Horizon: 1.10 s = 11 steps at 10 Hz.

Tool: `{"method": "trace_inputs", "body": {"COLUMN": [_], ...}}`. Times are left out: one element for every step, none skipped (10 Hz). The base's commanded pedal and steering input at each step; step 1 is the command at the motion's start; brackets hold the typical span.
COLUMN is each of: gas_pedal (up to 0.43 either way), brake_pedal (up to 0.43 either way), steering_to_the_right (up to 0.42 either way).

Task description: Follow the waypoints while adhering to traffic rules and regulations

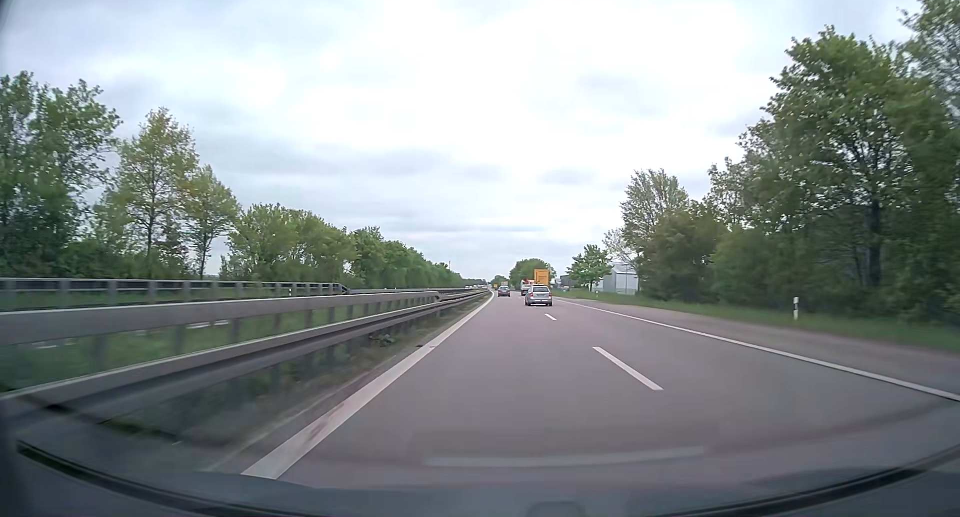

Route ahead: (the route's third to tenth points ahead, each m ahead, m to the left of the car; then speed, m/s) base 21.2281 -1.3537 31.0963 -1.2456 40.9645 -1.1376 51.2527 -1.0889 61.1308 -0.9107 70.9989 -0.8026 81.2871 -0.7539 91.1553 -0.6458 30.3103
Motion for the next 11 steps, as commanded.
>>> {"method": "trace_inputs", "body": {"gas_pedal": [0.008, 0.008, 0.008, 0.008, 0.008, 0.008, 0.008, 0.008, 0.008, 0.008, 0.008], "brake_pedal": [0.000, 0.000, 0.000, 0.000, 0.000, 0.000, 0.000, 0.000, 0.000, 0.000, 0.000], "steering_to_the_right": [0.001, 0.001, 0.001, 0.001, 0.001, 0.000, 0.001, 0.001, 0.001, 0.001, 0.000]}}
